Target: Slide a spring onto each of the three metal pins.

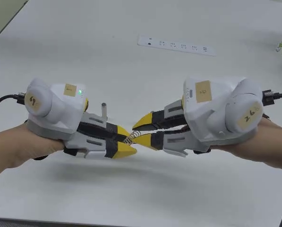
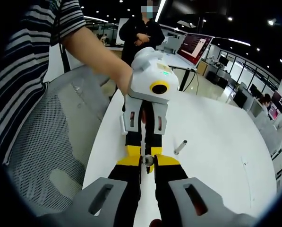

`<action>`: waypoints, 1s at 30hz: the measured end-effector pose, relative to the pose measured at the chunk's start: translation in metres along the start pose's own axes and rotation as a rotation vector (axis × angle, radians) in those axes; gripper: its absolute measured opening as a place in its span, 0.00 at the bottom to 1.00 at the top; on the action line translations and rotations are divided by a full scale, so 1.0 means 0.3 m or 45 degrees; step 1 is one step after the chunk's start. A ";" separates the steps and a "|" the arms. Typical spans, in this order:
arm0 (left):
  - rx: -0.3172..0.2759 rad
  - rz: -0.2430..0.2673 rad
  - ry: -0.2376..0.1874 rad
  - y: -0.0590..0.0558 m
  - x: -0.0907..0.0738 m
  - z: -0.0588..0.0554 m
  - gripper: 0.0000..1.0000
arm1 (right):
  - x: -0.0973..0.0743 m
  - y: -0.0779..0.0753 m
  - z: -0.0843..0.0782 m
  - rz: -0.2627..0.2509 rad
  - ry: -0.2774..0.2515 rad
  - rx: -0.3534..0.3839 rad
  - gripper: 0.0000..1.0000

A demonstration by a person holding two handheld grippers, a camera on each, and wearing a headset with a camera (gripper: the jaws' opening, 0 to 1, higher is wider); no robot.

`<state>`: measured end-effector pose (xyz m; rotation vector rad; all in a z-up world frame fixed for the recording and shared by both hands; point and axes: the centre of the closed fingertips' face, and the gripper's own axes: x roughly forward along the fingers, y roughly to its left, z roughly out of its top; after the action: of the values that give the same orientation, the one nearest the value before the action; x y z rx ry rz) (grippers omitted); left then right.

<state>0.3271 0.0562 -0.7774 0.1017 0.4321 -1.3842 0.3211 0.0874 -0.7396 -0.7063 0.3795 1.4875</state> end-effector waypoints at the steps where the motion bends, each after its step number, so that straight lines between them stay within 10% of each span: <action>1: 0.001 -0.001 -0.001 -0.001 0.002 0.001 0.03 | 0.003 -0.001 0.006 0.000 -0.001 -0.006 0.07; 30: -0.008 0.071 -0.014 0.026 -0.003 0.023 0.09 | 0.019 -0.027 0.046 0.009 0.068 -0.151 0.07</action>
<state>0.3361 0.0563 -0.7720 0.1002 0.4218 -1.3276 0.3269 0.1011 -0.7314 -0.8406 0.3366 1.5096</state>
